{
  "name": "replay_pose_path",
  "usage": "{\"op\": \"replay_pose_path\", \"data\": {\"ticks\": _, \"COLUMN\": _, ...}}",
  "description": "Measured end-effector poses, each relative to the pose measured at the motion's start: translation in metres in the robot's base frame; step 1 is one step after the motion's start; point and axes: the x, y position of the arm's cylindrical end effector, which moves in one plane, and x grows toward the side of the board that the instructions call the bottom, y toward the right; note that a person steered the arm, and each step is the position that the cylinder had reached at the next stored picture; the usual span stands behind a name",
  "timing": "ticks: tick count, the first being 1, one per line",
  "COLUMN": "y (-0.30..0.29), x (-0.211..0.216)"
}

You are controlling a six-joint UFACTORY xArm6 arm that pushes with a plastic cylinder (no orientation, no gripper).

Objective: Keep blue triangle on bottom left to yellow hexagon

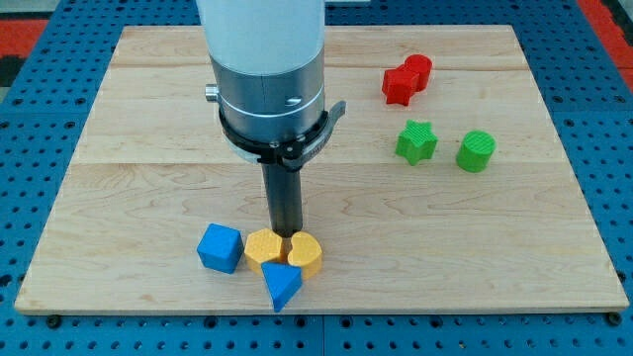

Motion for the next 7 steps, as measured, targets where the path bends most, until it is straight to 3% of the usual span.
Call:
{"op": "replay_pose_path", "data": {"ticks": 1, "y": 0.037, "x": 0.000}}
{"op": "replay_pose_path", "data": {"ticks": 2, "y": 0.118, "x": 0.031}}
{"op": "replay_pose_path", "data": {"ticks": 3, "y": 0.129, "x": 0.085}}
{"op": "replay_pose_path", "data": {"ticks": 4, "y": 0.127, "x": 0.087}}
{"op": "replay_pose_path", "data": {"ticks": 5, "y": 0.115, "x": 0.087}}
{"op": "replay_pose_path", "data": {"ticks": 6, "y": 0.066, "x": 0.086}}
{"op": "replay_pose_path", "data": {"ticks": 7, "y": -0.029, "x": 0.086}}
